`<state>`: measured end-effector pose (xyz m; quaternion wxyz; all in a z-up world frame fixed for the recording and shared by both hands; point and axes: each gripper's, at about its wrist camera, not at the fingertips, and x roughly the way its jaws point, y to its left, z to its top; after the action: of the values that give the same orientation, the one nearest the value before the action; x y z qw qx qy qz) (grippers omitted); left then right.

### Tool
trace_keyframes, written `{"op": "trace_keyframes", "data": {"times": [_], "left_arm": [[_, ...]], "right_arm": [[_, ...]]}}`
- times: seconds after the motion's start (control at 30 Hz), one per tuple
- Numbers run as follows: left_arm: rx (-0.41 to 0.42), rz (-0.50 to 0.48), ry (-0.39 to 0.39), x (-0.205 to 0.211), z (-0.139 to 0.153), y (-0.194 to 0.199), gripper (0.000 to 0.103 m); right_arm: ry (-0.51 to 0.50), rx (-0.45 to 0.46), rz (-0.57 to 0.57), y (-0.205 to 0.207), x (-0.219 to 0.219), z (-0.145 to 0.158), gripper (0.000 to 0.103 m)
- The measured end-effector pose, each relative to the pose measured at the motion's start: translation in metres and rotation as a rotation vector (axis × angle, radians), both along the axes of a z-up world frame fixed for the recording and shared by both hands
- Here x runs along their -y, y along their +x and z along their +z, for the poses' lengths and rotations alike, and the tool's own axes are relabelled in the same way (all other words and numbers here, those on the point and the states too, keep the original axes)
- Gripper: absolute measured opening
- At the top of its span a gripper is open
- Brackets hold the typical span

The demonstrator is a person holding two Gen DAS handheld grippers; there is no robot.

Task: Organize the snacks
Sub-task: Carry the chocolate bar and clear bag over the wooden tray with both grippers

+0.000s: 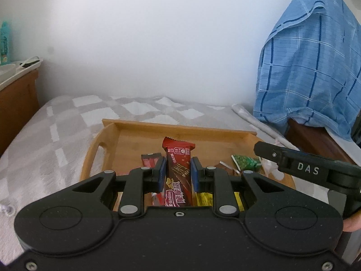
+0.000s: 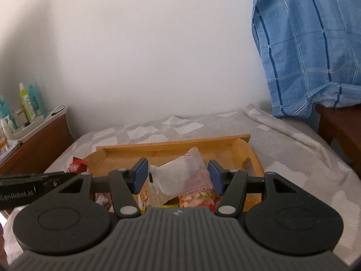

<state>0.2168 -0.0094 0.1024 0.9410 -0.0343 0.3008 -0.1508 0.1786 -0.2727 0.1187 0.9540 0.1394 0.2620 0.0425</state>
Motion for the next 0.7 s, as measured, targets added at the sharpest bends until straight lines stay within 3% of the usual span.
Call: {"op": "trace_keyframes", "data": {"times": [0.3,0.7], "left_arm": [[-0.053,0.001,-0.03,0.016,-0.018,0.051,0.022],[-0.094,-0.008,0.017,0.035,-0.046,0.082,0.022]], "right_arm": [[0.079,-0.091,-0.016,0.051,0.009,-0.011,0.061],[0.054,-0.171,0.008,0.094,0.005,-0.037,0.061]]}}
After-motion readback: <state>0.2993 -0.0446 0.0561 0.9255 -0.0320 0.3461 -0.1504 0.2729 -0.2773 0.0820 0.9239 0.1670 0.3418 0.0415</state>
